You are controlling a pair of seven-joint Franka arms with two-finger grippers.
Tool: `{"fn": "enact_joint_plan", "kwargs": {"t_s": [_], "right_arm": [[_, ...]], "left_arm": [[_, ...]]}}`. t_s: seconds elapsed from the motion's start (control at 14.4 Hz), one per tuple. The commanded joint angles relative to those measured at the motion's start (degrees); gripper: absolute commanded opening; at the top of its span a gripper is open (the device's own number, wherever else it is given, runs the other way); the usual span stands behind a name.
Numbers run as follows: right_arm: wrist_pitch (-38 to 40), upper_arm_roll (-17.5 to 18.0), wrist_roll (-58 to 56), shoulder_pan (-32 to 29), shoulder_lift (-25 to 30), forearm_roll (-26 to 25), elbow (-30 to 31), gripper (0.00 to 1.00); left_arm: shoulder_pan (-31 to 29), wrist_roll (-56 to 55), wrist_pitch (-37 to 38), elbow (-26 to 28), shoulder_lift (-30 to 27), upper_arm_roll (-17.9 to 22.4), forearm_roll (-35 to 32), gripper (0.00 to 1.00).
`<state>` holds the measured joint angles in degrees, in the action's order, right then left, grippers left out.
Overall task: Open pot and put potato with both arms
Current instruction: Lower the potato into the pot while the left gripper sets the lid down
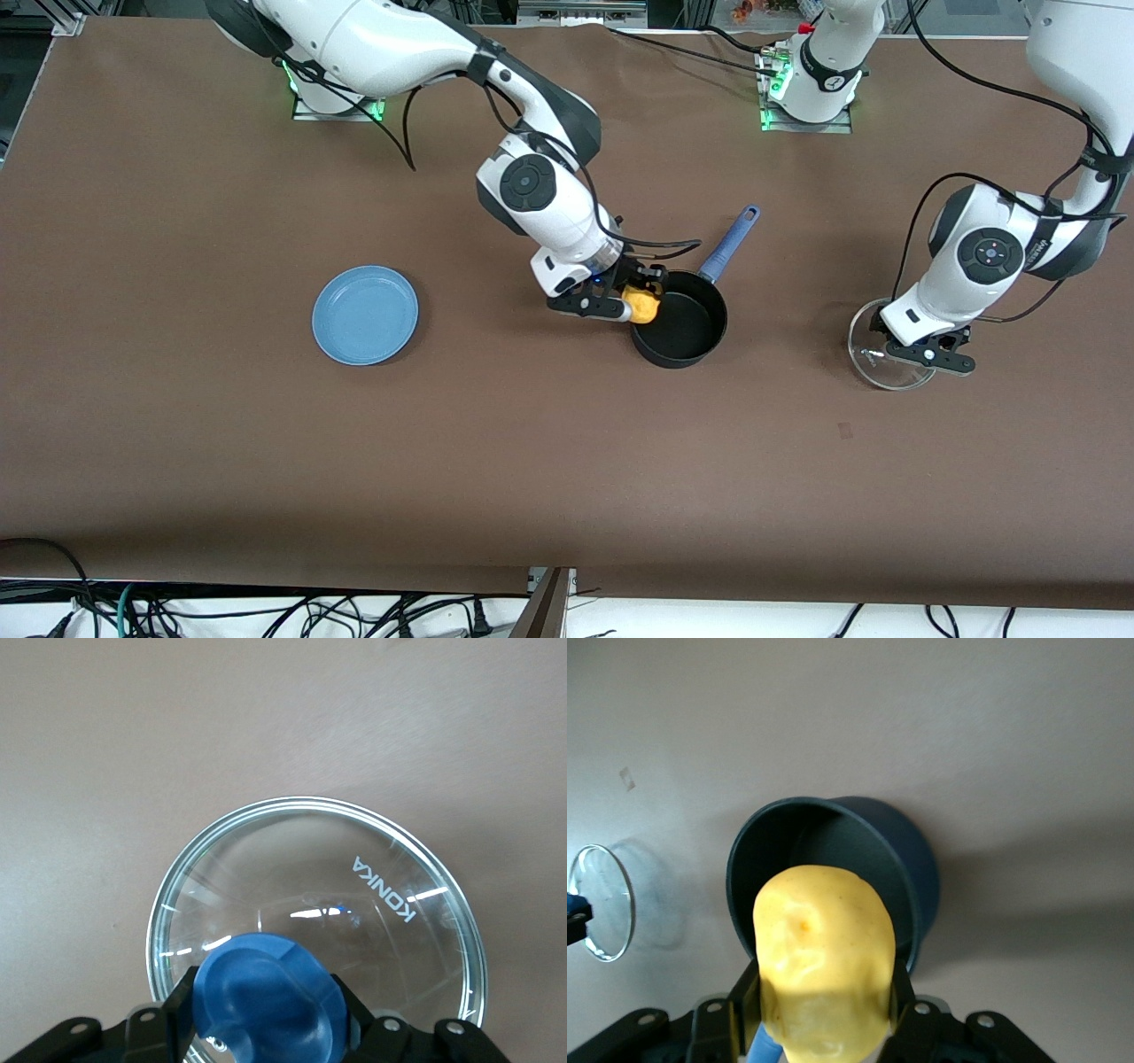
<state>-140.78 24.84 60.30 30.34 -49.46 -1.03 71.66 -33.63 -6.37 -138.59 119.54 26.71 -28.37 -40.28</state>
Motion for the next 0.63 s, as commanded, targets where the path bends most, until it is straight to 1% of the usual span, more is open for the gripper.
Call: {"fn": "enact_joint_plan", "kwargs": {"t_s": [0.0, 0.07, 0.21, 0.35, 0.42, 0.49, 0.56], "right_arm": [[-4.6, -0.6, 2.2, 2.3, -3.3, -0.3, -3.4, 0.2], [-6.2, -0.6, 2.2, 2.8, -4.1, -0.3, -3.9, 0.2], [-8.7, -0.6, 2.3, 3.0, -6.1, -0.3, -5.1, 0.2], [-10.6, -0.6, 2.3, 3.7, -7.8, -0.3, -6.0, 0.2], [-11.3, -0.6, 2.3, 3.8, -8.4, -0.3, -6.1, 0.2], [-11.5, -0.6, 2.4, 3.8, -8.6, -0.2, -6.3, 0.2], [-11.8, -0.6, 2.5, 3.8, -8.9, -0.2, -6.3, 0.21]], "left_arm": [[0.3, 0.5, 1.2, -4.6, 3.7, -0.8, -1.5, 0.69], [0.2, 0.5, 1.3, -5.0, 4.7, -0.8, -0.9, 1.0], [0.1, 0.7, 1.7, -5.6, 4.2, -1.2, -0.5, 1.0], [0.0, 1.3, 5.6, -5.8, 1.1, -3.1, 3.3, 1.0], [-0.1, 1.3, 8.6, -6.9, -0.9, -4.7, 5.7, 1.0], [-0.1, 1.3, 13.6, -8.5, -2.6, -6.7, 7.3, 1.0], [-0.2, 1.3, 20.5, -11.7, -3.9, -9.3, 9.8, 1.0]]}}
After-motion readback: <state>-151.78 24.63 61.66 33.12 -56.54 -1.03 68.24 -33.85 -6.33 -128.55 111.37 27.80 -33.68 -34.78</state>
